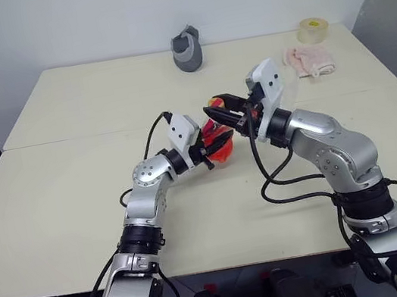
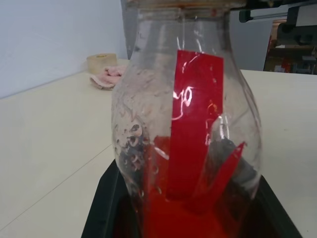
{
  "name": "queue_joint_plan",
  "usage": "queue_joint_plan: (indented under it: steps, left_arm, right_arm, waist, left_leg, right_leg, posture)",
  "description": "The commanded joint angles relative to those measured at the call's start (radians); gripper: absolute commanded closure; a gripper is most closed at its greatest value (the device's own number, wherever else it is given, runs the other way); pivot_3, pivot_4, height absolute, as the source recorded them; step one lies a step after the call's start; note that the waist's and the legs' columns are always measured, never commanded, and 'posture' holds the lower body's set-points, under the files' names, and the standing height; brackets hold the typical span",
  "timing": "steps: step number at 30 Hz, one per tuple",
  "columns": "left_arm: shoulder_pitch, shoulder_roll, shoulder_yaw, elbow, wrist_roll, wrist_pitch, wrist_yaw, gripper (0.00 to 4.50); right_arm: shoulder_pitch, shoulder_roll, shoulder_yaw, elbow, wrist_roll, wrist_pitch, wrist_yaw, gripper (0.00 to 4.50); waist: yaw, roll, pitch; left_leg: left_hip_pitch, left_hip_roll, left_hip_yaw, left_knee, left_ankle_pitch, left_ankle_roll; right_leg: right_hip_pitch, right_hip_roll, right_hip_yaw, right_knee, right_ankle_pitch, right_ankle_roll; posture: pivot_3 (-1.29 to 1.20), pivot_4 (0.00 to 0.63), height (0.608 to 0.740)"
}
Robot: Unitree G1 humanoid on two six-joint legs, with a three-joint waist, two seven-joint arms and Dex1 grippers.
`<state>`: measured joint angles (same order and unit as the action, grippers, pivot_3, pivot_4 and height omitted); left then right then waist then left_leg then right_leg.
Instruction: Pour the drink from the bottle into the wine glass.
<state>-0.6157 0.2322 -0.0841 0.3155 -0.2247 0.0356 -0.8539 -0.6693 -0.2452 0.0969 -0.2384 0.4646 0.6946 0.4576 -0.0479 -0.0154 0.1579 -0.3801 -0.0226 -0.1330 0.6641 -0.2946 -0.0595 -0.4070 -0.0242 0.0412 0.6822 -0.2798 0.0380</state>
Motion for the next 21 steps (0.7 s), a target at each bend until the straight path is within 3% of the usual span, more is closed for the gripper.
queue_joint_plan:
  steps: [1,6,16,20,21]
  left_arm:
    - [0.025,0.000,-0.009,-0.087,-0.018,-0.004,-0.012,3.18]
    - [0.096,0.029,-0.013,-0.232,-0.059,0.075,-0.036,3.18]
    - [0.244,0.235,0.037,-0.628,-0.326,0.383,-0.128,3.18]
    - [0.292,0.284,0.053,-0.729,-0.394,0.455,-0.122,3.18]
    - [0.301,0.291,0.058,-0.743,-0.402,0.462,-0.115,3.18]
  right_arm:
    - [-0.041,0.014,-0.039,-0.035,0.036,-0.008,0.010,3.15]
    - [-0.067,0.003,-0.025,-0.031,0.065,-0.010,0.106,3.15]
    - [-0.238,-0.055,0.040,0.120,0.169,-0.049,0.586,3.15]
    - [-0.272,-0.054,0.048,0.164,0.162,-0.056,0.658,3.15]
    - [-0.279,-0.056,0.041,0.173,0.171,-0.043,0.667,2.81]
  waist:
    - [-0.003,0.000,0.000]
    - [-0.008,0.000,0.000]
    - [-0.010,0.002,0.001]
    - [-0.009,0.002,0.001]
    - [-0.008,0.002,0.001]
  left_leg:
    - [0.000,0.000,0.000,0.000,0.000,0.000]
    - [0.000,0.000,0.000,0.000,0.000,0.000]
    - [0.000,0.001,-0.001,-0.001,-0.002,0.003]
    - [0.000,0.001,-0.001,-0.001,-0.002,0.003]
    - [0.000,0.001,-0.001,-0.001,-0.002,0.003]
  right_leg:
    - [0.000,0.000,0.000,0.000,0.000,0.000]
    - [0.000,0.000,0.000,0.000,0.000,0.000]
    - [0.000,0.000,0.000,0.000,0.000,0.000]
    - [0.000,0.000,0.000,-0.001,0.000,0.000]
    - [0.000,0.000,0.000,-0.001,0.000,0.000]
  posture:
    - [0.00,0.150,0.740]
    - [0.00,0.150,0.740]
    - [0.00,0.150,0.740]
    - [0.00,0.150,0.740]
    - [0.00,0.150,0.740]
